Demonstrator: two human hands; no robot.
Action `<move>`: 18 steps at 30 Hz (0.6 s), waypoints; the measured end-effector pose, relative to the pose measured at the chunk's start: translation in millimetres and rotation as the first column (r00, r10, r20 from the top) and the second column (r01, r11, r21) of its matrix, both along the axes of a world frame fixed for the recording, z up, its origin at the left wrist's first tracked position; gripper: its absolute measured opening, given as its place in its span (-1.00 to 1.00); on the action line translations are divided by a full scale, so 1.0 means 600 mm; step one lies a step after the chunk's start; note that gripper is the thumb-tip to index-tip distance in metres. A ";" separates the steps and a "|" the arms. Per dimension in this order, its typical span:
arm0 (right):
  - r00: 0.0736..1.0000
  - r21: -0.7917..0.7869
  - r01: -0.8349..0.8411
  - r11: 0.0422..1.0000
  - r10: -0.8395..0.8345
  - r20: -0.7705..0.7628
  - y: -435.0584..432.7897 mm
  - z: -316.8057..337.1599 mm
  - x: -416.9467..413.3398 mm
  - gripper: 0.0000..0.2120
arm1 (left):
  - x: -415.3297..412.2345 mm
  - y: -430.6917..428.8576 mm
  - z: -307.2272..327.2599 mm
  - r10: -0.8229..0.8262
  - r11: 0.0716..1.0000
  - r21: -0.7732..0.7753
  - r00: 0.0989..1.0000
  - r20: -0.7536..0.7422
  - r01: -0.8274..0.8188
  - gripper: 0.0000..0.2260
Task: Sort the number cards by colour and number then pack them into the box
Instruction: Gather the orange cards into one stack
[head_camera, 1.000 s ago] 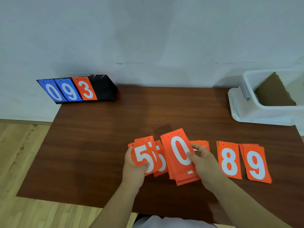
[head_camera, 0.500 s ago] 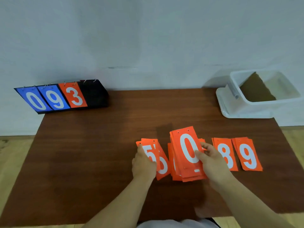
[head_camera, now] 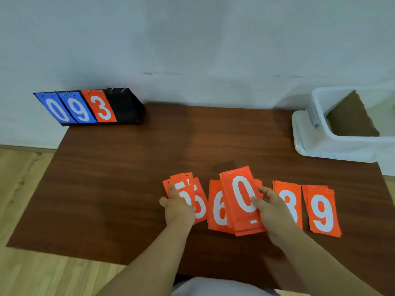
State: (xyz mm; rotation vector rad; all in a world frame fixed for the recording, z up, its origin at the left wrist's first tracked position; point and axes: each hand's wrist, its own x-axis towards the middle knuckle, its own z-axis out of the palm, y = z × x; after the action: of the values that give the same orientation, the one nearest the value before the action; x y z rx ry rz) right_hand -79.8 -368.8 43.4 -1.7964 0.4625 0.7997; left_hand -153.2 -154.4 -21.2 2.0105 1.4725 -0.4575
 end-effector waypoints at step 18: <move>0.981 0.292 0.095 0.952 -0.040 -0.190 0.028 0.039 0.023 -0.75 | -0.045 -0.012 0.092 0.147 0.976 -0.213 0.869 0.472 -0.050 -0.42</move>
State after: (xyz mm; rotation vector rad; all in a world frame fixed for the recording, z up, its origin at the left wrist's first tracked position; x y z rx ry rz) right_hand -65.8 -352.3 66.7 -1.4255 0.4905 0.9380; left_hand -180.5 -161.4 33.8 1.7194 1.1571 -0.0348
